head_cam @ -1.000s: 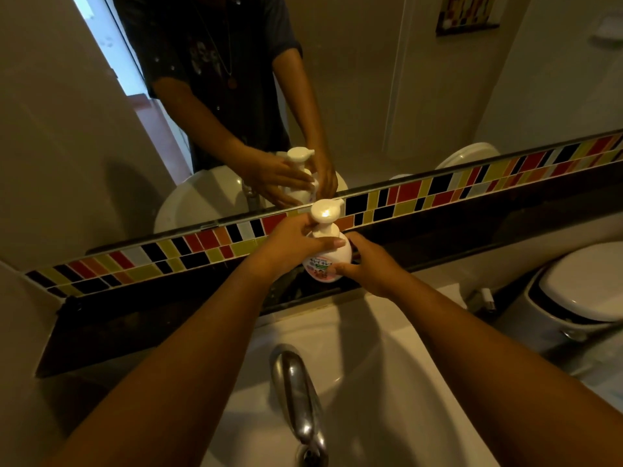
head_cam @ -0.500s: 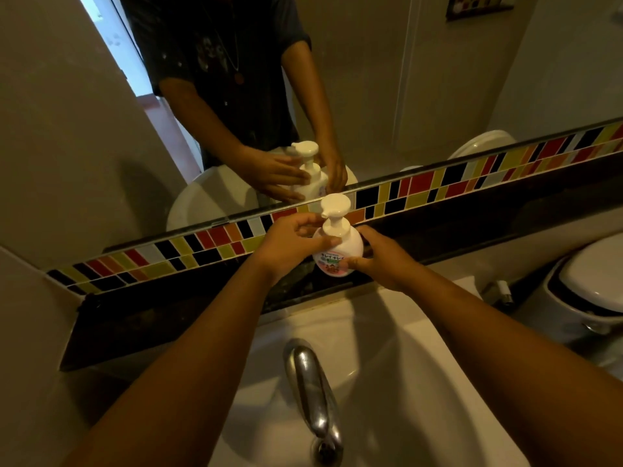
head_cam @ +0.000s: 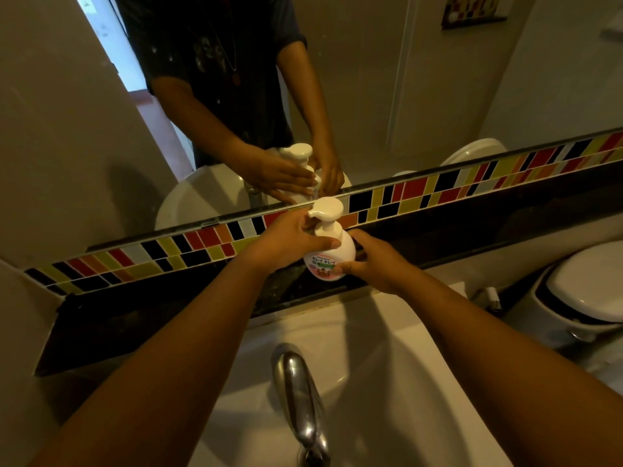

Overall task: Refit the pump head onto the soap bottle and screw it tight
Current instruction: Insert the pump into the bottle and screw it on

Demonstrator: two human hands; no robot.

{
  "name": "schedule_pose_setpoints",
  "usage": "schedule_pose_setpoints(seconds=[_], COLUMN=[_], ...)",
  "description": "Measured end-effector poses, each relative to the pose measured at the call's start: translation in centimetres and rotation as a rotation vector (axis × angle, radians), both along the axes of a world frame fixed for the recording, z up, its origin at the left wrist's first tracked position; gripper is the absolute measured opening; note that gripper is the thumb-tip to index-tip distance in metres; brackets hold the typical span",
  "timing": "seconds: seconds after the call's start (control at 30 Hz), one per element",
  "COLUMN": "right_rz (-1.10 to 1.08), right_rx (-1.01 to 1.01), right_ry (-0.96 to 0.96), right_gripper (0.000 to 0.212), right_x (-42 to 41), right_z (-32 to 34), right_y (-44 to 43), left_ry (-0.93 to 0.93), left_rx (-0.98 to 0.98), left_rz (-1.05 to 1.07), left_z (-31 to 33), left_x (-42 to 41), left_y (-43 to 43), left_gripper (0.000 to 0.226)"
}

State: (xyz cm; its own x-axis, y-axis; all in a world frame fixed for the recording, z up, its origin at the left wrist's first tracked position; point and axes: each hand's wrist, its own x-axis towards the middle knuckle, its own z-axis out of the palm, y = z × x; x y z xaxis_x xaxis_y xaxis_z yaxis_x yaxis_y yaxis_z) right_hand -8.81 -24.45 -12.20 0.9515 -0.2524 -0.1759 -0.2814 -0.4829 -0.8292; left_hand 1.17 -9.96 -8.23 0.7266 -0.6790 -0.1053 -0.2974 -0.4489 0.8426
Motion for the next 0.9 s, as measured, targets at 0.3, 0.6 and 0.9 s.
schedule_pose_setpoints(seconds=[0.3, 0.6, 0.9], right_rz=[-0.088, -0.068, 0.046], right_rx=[0.052, -0.027, -0.034], right_ry=[-0.072, -0.063, -0.056], right_gripper=[0.071, 0.071, 0.076], right_x=[0.6, 1.0, 1.9], right_z=[-0.7, -1.2, -1.4], right_y=[1.8, 0.8, -0.6], left_ry=[-0.004, -0.019, 0.045], left_rx=[-0.096, -0.128, -0.100], left_rz=[0.197, 0.165, 0.030], left_z=[-1.9, -2.4, -1.8], left_x=[-1.6, -1.5, 0.1], left_y=[-1.3, -1.1, -0.6], left_gripper=[0.073, 0.067, 0.068])
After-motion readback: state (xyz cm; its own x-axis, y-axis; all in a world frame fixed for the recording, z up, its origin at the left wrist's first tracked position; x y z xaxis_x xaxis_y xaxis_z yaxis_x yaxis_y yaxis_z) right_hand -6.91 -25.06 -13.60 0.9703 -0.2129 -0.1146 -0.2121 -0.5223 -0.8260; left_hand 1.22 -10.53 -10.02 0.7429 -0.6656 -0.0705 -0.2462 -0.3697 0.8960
